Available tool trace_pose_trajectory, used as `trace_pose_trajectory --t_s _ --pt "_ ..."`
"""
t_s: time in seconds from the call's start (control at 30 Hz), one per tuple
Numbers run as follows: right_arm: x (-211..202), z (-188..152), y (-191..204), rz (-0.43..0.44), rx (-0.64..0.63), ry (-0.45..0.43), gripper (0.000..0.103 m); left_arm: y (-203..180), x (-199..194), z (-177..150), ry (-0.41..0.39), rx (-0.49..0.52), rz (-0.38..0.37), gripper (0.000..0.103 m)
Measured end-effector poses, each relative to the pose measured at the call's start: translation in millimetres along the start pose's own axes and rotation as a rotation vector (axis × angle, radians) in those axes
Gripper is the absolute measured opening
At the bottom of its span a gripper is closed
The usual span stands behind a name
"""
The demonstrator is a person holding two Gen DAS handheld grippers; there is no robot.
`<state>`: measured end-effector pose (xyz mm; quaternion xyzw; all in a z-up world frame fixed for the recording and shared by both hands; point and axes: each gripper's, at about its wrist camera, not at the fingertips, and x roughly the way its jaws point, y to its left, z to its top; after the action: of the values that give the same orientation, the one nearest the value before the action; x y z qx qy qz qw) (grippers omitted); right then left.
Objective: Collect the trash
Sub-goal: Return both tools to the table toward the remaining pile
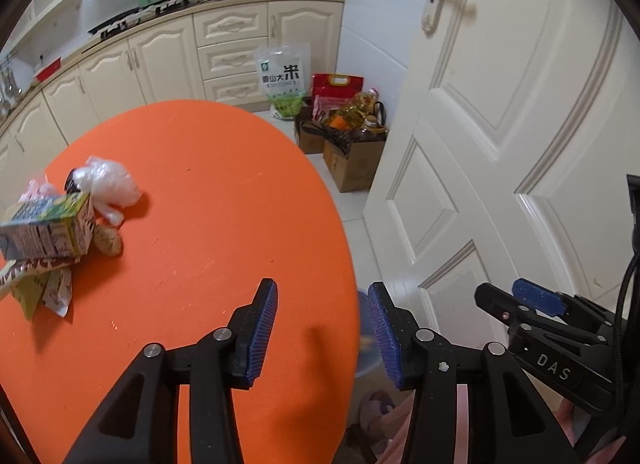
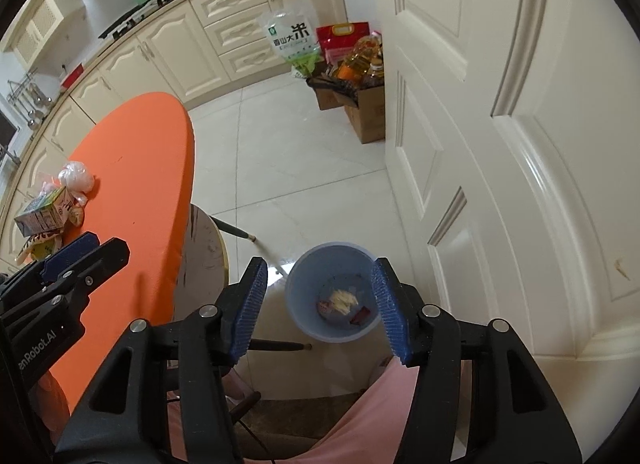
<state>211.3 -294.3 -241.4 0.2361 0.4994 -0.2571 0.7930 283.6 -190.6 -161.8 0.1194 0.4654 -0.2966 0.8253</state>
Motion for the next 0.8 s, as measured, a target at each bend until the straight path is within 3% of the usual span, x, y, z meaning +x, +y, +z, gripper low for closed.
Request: trace_pose_trajectory --t_s 0.27,0.53,0.8 --pt "-14.3 -2.3 21.6 -0.004 -0.031 -0.03 0.052 26.2 -29.3 -18.1 -0.027 -0.036 0.006 0.043" --pt "-29.5 -2.0 85.7 0.055 -0.143 -0.085 0.056 81.9 -75.3 -49.4 -0.065 -0.127 0.067 0.044" --pt "-35.5 -8.2 164.4 0.144 -0.283 -0.123 0.077 144.1 -117.3 -76.2 -0.107 -0.276 0.173 0.058"
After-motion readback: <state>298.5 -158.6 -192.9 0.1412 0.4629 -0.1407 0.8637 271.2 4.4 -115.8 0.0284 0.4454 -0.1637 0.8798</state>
